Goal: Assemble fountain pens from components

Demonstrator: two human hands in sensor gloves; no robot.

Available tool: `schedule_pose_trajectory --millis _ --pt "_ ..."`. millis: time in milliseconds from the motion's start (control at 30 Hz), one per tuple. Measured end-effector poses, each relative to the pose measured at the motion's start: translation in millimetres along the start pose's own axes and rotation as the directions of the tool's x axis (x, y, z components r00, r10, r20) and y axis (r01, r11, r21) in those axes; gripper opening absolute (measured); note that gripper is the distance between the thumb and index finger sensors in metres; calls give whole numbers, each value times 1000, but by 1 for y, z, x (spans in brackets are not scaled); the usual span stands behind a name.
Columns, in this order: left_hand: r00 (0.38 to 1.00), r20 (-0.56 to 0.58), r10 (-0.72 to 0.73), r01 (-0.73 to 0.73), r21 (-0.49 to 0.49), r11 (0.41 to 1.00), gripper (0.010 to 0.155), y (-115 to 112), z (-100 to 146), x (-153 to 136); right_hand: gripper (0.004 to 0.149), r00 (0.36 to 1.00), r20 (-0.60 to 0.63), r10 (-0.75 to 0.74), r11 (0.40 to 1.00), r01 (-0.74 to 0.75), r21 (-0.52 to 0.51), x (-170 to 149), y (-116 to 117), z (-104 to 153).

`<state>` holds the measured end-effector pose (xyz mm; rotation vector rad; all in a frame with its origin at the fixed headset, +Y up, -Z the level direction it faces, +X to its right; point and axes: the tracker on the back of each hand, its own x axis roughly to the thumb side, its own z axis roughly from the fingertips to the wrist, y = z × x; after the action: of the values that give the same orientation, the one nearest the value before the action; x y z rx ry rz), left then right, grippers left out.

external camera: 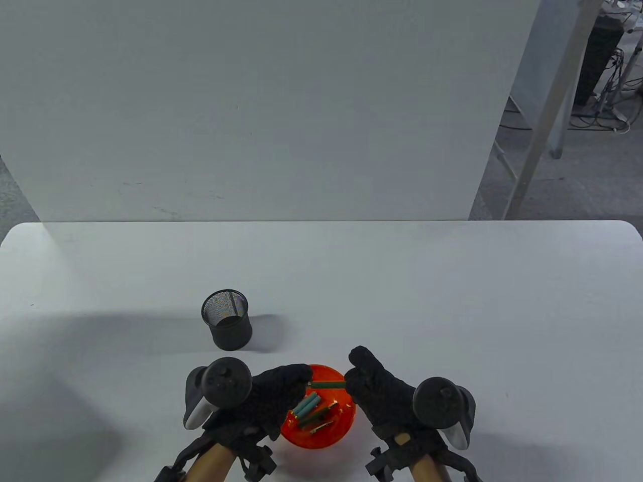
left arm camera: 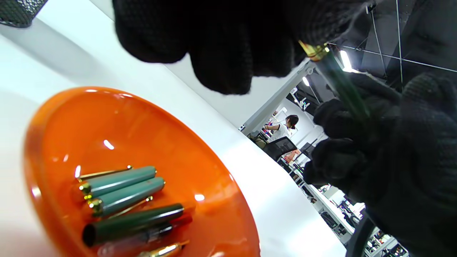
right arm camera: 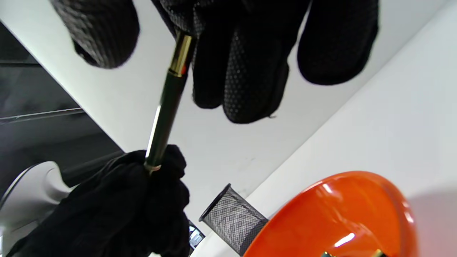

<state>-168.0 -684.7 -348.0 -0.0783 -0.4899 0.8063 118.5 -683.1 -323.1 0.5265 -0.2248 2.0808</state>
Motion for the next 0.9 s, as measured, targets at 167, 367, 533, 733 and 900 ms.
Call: schedule_pose_trajectory --millis 167,367,533,733,900 --pt "1000 12 8 -8 3 1000 48 0 1 2 48 998 10 61 998 -61 -7 3 -1 0" --pt "1000 29 4 -3 -16 1000 48 -3 -1 5 50 997 -30 72 996 -74 -48 2 0 1" --pt "999 37 9 -8 -26 1000 48 -5 0 6 55 995 -62 79 994 -83 -70 0 -2 1" --pt "999 42 -9 10 -16 1000 48 -4 0 7 61 994 -102 42 998 -47 -46 -4 -3 1" --pt "1000 4 15 -15 -3 1000 48 0 1 -2 66 999 -31 -44 999 43 -5 -1 1 -1"
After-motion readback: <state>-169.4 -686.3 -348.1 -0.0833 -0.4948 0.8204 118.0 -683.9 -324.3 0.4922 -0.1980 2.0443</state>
